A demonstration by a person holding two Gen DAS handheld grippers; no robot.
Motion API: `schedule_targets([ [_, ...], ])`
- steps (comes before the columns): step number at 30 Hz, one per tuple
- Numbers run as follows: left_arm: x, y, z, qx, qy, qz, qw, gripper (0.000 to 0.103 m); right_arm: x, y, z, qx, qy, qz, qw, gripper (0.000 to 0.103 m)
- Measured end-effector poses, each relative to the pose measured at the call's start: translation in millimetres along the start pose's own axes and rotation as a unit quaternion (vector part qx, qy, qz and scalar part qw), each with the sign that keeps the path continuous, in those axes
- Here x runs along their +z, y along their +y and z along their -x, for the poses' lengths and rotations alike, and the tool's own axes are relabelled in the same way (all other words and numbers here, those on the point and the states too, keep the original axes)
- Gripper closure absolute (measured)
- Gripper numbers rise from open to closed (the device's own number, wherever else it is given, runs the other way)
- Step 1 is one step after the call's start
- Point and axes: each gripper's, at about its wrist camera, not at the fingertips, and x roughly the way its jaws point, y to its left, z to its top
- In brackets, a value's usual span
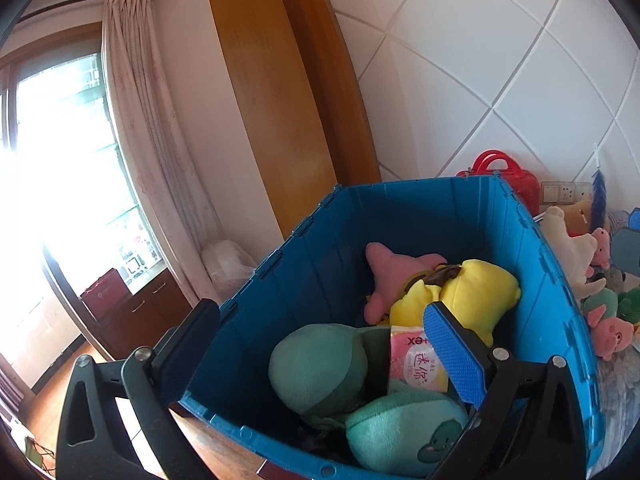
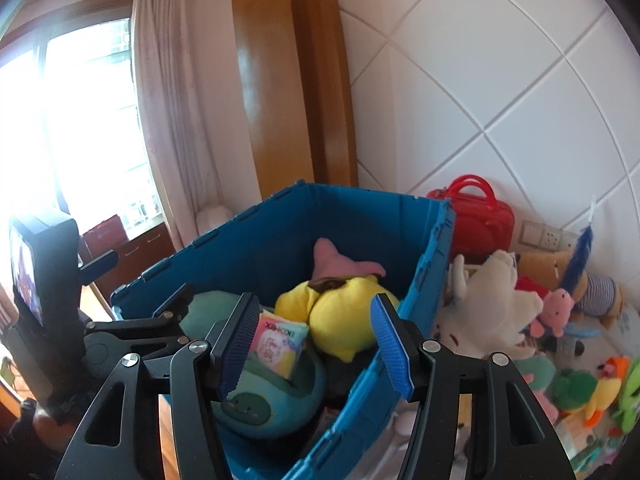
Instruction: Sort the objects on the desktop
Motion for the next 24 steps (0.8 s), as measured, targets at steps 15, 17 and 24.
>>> schedule_targets([
  [15, -25, 15, 35, -0.017, -0.021, 0.011, 0.9996, 0.0, -29, 23, 41, -0.013, -0.025, -0.001, 1.0, 0.039],
  [17, -31, 16, 40, -0.022, -0.022, 0.011, 0.9994, 0.0, -34, 26, 45, -0.017, -0.026, -0.001, 1.0, 0.033],
  [24, -45, 13, 57, -0.047, -0.026, 0.008, 0.9985, 0.0, -54, 25, 61, -0.031, -0.024, -0.015, 0.999, 0.033],
])
